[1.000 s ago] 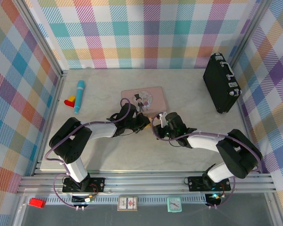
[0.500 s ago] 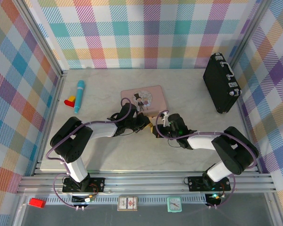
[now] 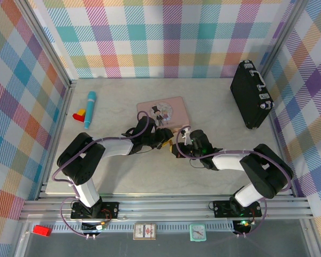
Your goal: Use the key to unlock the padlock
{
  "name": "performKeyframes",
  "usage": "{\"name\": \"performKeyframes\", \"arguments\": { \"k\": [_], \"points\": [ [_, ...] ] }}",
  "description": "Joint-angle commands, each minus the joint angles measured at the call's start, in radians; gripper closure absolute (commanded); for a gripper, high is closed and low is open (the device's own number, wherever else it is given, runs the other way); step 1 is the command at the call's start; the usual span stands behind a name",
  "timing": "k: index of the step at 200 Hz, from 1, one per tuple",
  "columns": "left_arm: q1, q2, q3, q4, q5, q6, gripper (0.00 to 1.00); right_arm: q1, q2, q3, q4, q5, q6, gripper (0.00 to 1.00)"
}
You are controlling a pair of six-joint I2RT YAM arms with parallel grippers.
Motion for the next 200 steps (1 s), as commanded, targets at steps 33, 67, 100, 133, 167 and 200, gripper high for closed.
{"name": "performKeyframes", "arguments": {
  "k": [33,67,100,133,167,200],
  "points": [
    [0.025,-0.053,-0.025,-0.127,-0.024,-0.009,0.42,0.004,-0.006,-0.022,-0.035,-0.008,0.029,1.00],
    [0.033,-0.121,-0.025,-0.222,-0.073,0.058,0.35,-0.009,-0.003,-0.024,-0.062,0.015,0.057,0.99],
    [0.038,-0.217,-0.023,-0.329,-0.139,0.159,0.30,-0.027,0.026,-0.019,-0.072,0.012,0.101,0.98],
    [0.054,-0.322,-0.038,-0.395,-0.194,0.251,0.27,-0.046,0.077,-0.024,-0.053,0.006,0.179,0.96],
    [0.093,-0.452,-0.082,-0.459,-0.257,0.334,0.24,-0.059,0.132,-0.022,-0.021,-0.013,0.235,0.92],
    [0.138,-0.588,-0.122,-0.533,-0.324,0.412,0.21,-0.059,0.131,-0.013,-0.065,0.016,0.259,0.82]
  ]
}}
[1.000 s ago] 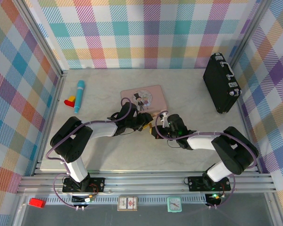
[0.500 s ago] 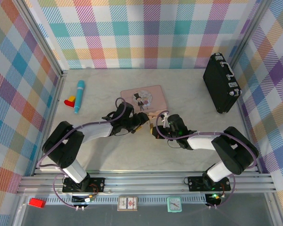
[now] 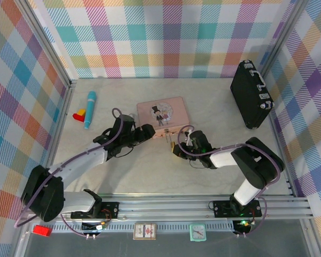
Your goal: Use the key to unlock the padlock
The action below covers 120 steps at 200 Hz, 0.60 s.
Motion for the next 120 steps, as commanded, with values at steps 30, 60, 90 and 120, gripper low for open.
{"name": "performKeyframes", "arguments": {
  "k": [30,60,90,120],
  "points": [
    [0.076,-0.199,-0.060,-0.138,-0.116,0.164,0.18,-0.008,-0.039,-0.010,-0.172,0.076,0.054,0.72],
    [0.097,-0.284,-0.065,-0.238,-0.162,0.210,0.17,-0.008,-0.109,-0.014,-0.238,0.117,0.041,0.66],
    [0.107,-0.380,-0.085,-0.281,-0.195,0.239,0.14,-0.008,-0.185,-0.020,-0.307,0.169,0.018,0.60],
    [0.110,-0.467,-0.135,-0.296,-0.236,0.269,0.10,-0.008,-0.245,0.001,-0.401,0.222,-0.005,0.58]
  ]
}}
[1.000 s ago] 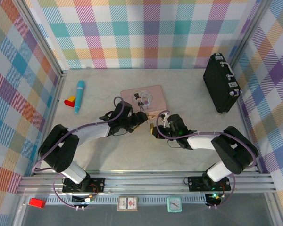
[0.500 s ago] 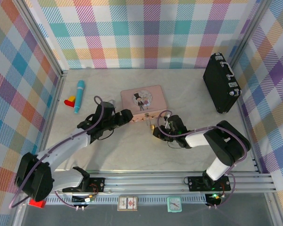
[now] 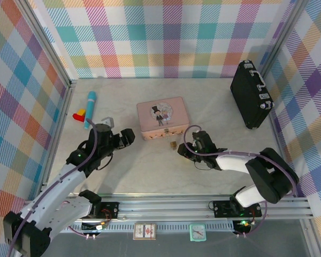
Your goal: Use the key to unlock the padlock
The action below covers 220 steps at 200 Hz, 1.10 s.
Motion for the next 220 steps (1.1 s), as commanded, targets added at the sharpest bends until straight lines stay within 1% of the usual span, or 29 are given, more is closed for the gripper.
{"name": "performKeyframes", "arguments": {
  "k": [1,21,28,46,58,71,91,116,135,165,184,220],
  "points": [
    [0.015,-0.058,-0.045,-0.054,-0.054,0.053,0.10,-0.005,-0.052,0.012,-0.117,0.068,-0.031,0.58],
    [0.019,-0.085,-0.065,-0.061,-0.060,0.077,0.09,-0.005,-0.118,0.005,-0.148,0.114,-0.030,0.54],
    [0.019,-0.088,-0.068,-0.061,-0.060,0.087,0.08,-0.005,-0.138,0.005,-0.164,0.137,-0.028,0.48],
    [0.021,-0.088,-0.070,-0.056,-0.058,0.107,0.08,-0.010,-0.168,0.019,-0.203,0.168,-0.029,0.40],
    [0.022,-0.085,-0.069,-0.053,-0.054,0.111,0.08,-0.016,-0.164,0.045,-0.223,0.163,-0.036,0.34],
    [0.023,-0.083,-0.072,-0.042,-0.044,0.112,0.08,-0.024,-0.138,0.078,-0.235,0.138,-0.054,0.34],
    [0.022,-0.086,-0.084,-0.023,-0.039,0.097,0.08,-0.037,-0.075,0.117,-0.186,0.057,-0.076,0.36],
    [0.022,-0.081,-0.104,0.001,-0.031,0.070,0.07,-0.040,0.015,0.182,-0.139,-0.044,-0.128,0.42],
    [0.022,-0.069,-0.104,0.004,-0.021,0.061,0.07,-0.040,0.062,0.205,-0.079,-0.095,-0.184,0.43],
    [0.022,-0.051,-0.092,-0.007,-0.017,0.057,0.07,-0.040,0.122,0.259,-0.070,-0.144,-0.299,0.46],
    [0.021,-0.045,-0.086,-0.007,-0.015,0.054,0.07,-0.041,0.153,0.295,-0.087,-0.171,-0.363,0.52],
    [0.022,-0.038,-0.075,-0.007,-0.021,0.035,0.07,-0.040,0.199,0.341,-0.118,-0.186,-0.424,0.58]
  ]
}}
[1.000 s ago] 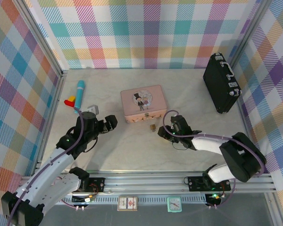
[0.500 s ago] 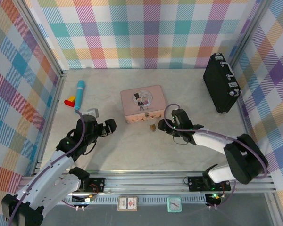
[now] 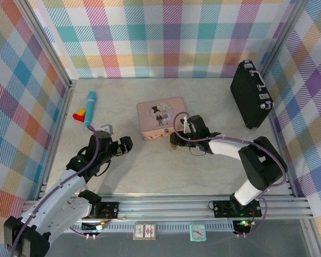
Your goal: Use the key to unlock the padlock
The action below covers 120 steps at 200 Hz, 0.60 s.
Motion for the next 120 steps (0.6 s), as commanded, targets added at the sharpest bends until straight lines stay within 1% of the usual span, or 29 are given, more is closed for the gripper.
{"name": "performKeyframes", "arguments": {
  "k": [1,24,75,120],
  "points": [
    [0.011,0.003,0.022,0.011,0.010,-0.021,0.07,-0.001,0.034,0.043,-0.008,-0.044,-0.088,0.58],
    [0.011,-0.004,0.025,0.011,0.007,-0.038,0.07,-0.001,0.066,0.064,-0.007,-0.041,-0.101,0.62],
    [0.011,-0.030,0.034,-0.026,0.003,-0.041,0.07,-0.001,0.114,0.083,0.024,-0.029,-0.106,0.66],
    [0.011,-0.036,0.020,-0.016,0.004,-0.059,0.07,-0.001,0.154,0.123,0.019,-0.022,-0.105,0.71]
  ]
}}
